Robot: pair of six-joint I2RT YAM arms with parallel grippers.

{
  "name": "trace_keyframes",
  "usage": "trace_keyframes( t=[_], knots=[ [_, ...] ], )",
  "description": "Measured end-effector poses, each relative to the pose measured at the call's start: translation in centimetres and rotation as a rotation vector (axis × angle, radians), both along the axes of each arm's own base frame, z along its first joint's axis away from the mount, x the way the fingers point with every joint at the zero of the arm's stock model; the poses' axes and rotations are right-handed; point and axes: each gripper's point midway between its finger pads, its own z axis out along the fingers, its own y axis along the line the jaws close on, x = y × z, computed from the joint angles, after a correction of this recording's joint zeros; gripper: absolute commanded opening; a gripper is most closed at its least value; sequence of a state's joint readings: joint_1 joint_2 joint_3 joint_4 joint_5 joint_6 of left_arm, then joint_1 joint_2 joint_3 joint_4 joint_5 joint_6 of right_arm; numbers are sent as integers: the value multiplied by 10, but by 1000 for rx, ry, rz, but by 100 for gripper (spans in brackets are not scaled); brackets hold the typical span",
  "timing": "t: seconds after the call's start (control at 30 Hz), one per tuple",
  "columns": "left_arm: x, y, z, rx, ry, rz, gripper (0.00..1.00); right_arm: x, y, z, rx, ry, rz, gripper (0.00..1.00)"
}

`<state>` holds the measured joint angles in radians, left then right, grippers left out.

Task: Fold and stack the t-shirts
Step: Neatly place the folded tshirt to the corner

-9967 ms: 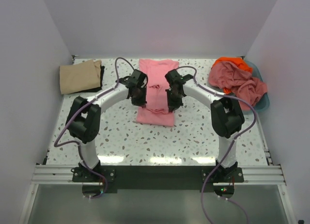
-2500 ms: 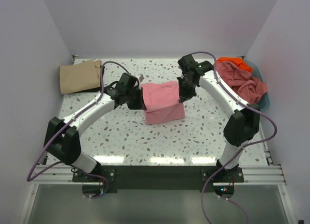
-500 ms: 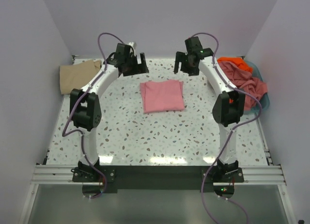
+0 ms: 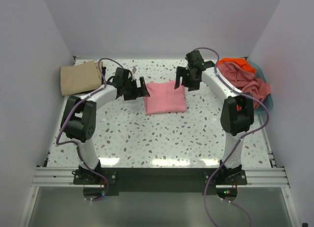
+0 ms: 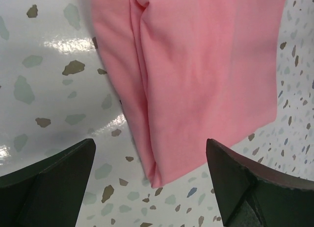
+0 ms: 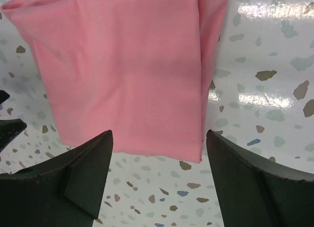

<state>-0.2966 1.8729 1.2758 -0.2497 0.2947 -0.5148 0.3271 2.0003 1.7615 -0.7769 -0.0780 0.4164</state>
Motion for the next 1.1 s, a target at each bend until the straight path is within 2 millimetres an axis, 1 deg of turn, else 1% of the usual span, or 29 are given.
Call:
trace_keyframes(
  t=[0.07,0.2,0.37,0.5,0.73,0.97,1.1],
  knots=[
    [-4,-4,0,-30,-6,-12,100,0,3,-2,0,1,5,80],
    [-4,-15,4,-103,-44,-47,100,-1,6,-11,-7,17,13,80],
    [-9,-23,0,-178,-66,-79,100,-1,4,-31,-31,54,13,80],
    [-11,-21,-8,-226,-67,-75,100,-2,2,-49,-54,91,14,80],
    [-5,-21,-25,-258,-53,-69,100,-4,-3,-62,-85,117,12,79],
    [4,-20,-27,-255,-76,-37,100,-8,-7,-81,-118,159,15,79],
    [9,-20,-27,-256,-91,-24,100,-9,-9,-89,-137,173,17,79]
  ],
)
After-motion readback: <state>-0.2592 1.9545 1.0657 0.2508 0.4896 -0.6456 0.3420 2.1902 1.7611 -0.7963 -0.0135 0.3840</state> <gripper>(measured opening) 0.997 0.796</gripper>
